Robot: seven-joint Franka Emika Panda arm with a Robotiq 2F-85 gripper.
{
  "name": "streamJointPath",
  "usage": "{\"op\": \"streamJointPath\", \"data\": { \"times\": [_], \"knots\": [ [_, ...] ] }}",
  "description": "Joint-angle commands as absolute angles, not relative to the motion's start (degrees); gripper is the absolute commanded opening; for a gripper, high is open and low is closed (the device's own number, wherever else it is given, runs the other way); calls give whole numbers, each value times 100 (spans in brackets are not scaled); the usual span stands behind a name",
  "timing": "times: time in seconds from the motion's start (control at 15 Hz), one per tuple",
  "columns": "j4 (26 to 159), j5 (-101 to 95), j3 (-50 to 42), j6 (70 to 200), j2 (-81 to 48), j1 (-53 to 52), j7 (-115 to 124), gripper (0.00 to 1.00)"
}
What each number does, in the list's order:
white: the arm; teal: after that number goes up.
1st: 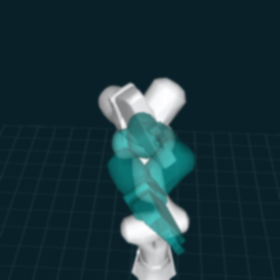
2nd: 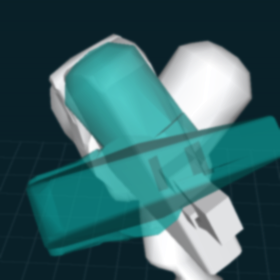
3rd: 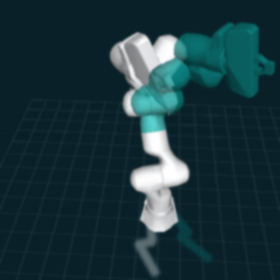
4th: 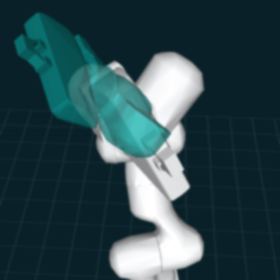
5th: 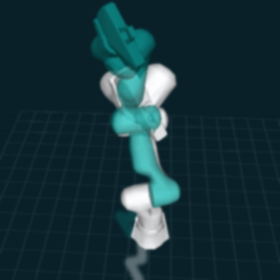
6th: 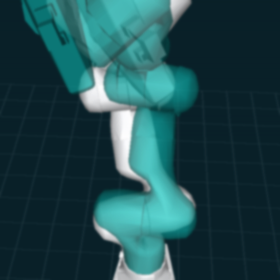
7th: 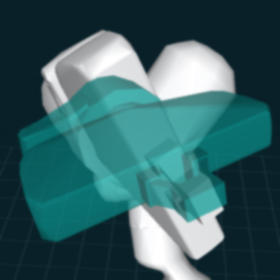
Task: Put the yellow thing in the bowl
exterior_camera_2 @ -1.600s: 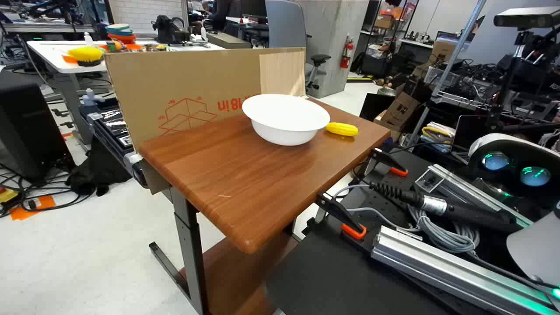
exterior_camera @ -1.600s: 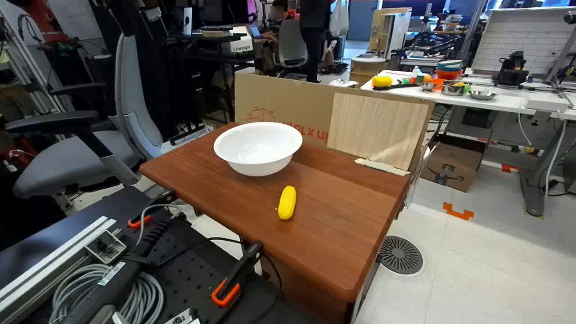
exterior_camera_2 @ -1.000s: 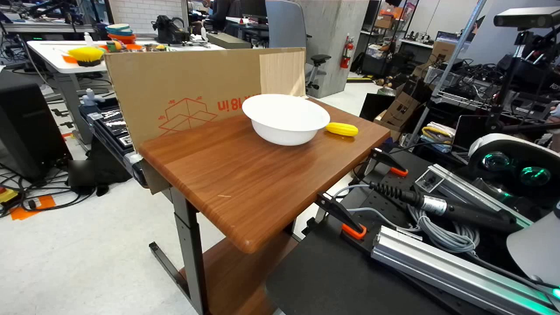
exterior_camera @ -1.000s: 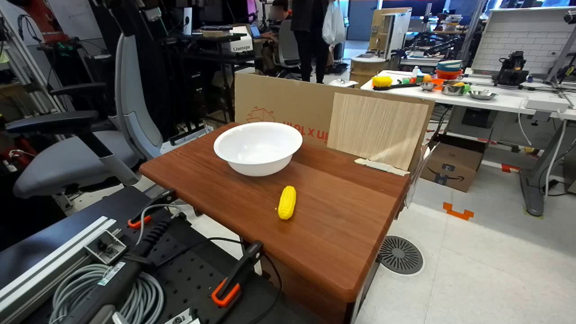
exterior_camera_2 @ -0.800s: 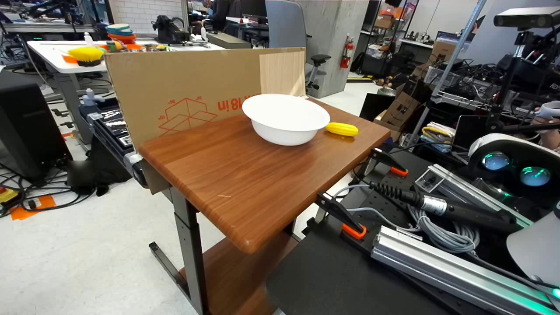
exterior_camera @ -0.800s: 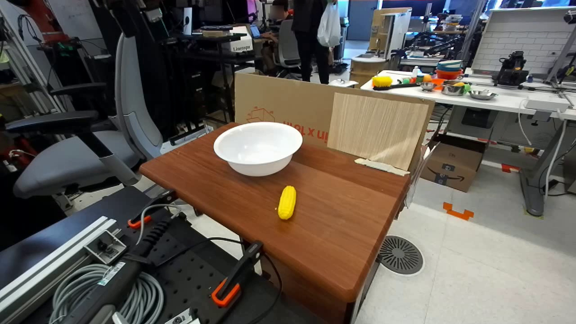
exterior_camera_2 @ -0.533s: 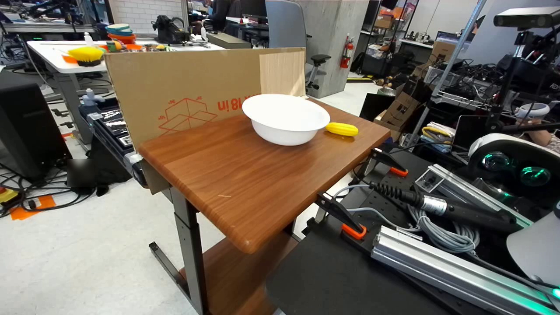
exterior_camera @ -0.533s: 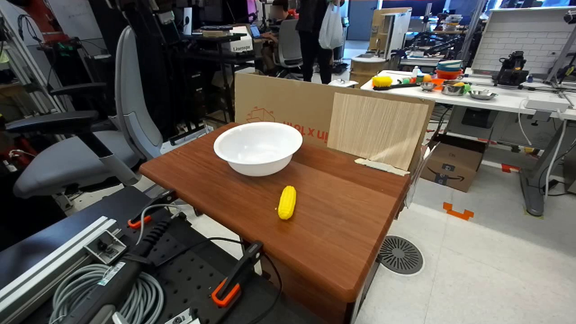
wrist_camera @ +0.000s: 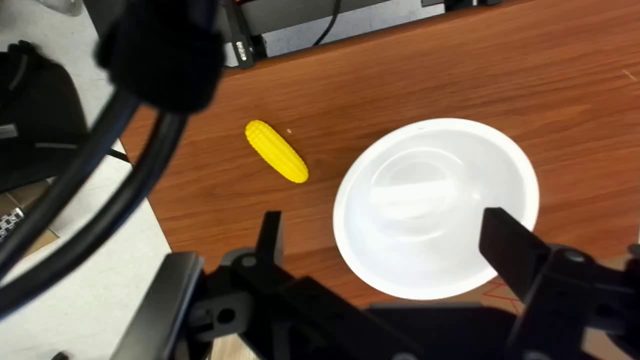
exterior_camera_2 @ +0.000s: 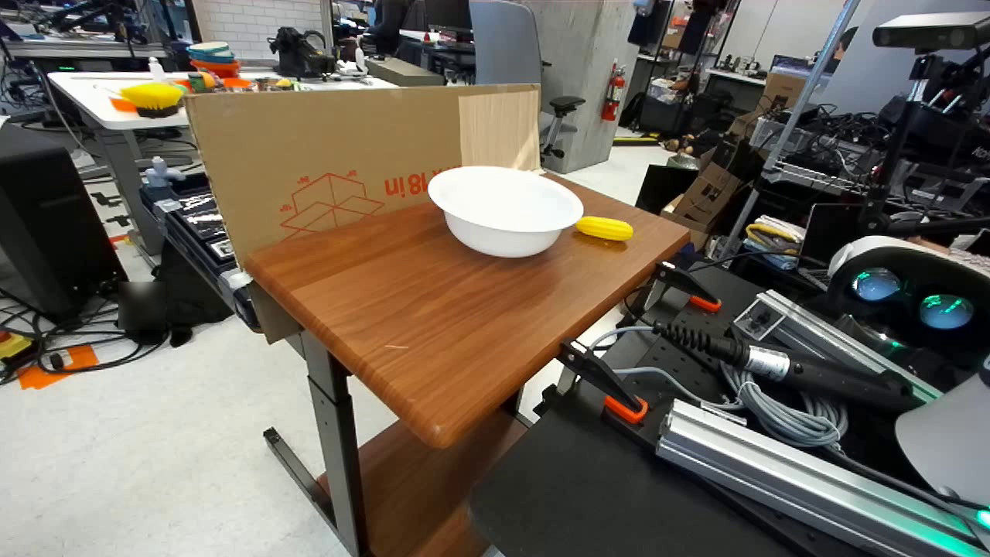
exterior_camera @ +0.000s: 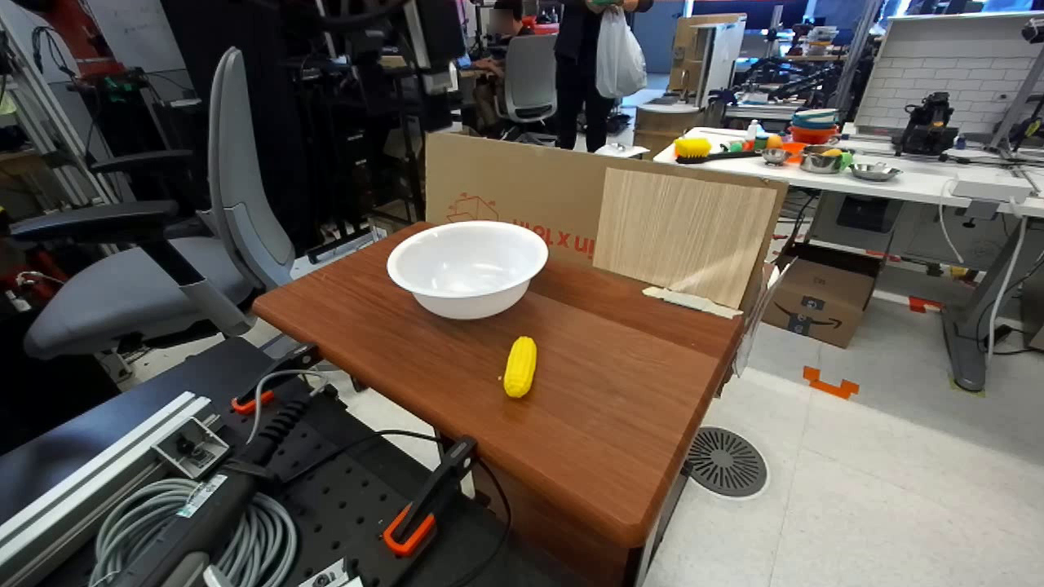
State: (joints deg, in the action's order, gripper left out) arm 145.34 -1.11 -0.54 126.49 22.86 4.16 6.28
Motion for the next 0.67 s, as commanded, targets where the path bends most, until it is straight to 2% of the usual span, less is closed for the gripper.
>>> {"op": "streamJointPath", "data": {
  "times": [0.0,0.07,0.47,0.6],
  "knots": [
    [13964,-446,-230,12420,1377,533,259,100],
    [14362,-326,-202,12637,1861,475,435,100],
    [14241,-431,-232,12985,1417,404,42,100],
    [14115,-237,-363,12772,1268,291,-824,100]
  ]
}}
